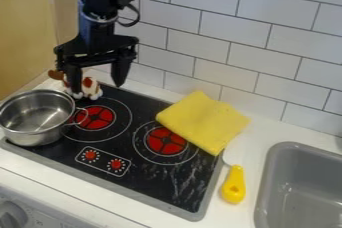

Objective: Put the silver pot on the top of the yellow cloth

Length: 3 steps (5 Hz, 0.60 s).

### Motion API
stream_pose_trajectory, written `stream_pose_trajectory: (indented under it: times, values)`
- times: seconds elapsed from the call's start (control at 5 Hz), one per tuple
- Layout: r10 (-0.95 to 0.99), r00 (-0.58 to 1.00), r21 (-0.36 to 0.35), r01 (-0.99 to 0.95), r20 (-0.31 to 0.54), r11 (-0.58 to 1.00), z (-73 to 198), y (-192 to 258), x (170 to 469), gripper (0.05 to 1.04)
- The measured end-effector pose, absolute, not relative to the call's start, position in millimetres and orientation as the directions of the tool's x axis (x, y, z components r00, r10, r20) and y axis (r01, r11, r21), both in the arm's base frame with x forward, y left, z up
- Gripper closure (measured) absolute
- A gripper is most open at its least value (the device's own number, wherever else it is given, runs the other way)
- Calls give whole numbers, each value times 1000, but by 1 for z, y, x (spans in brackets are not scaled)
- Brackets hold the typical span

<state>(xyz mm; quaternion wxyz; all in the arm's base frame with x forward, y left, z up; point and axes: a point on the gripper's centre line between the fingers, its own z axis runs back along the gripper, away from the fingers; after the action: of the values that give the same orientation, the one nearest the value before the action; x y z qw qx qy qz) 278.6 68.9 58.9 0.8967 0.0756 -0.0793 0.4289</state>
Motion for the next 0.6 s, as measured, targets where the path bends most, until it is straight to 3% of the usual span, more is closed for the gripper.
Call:
stream_pose_trajectory:
  times: [0.6]
  values:
    - [790,600,165,-797,123,580,16,90,262,85]
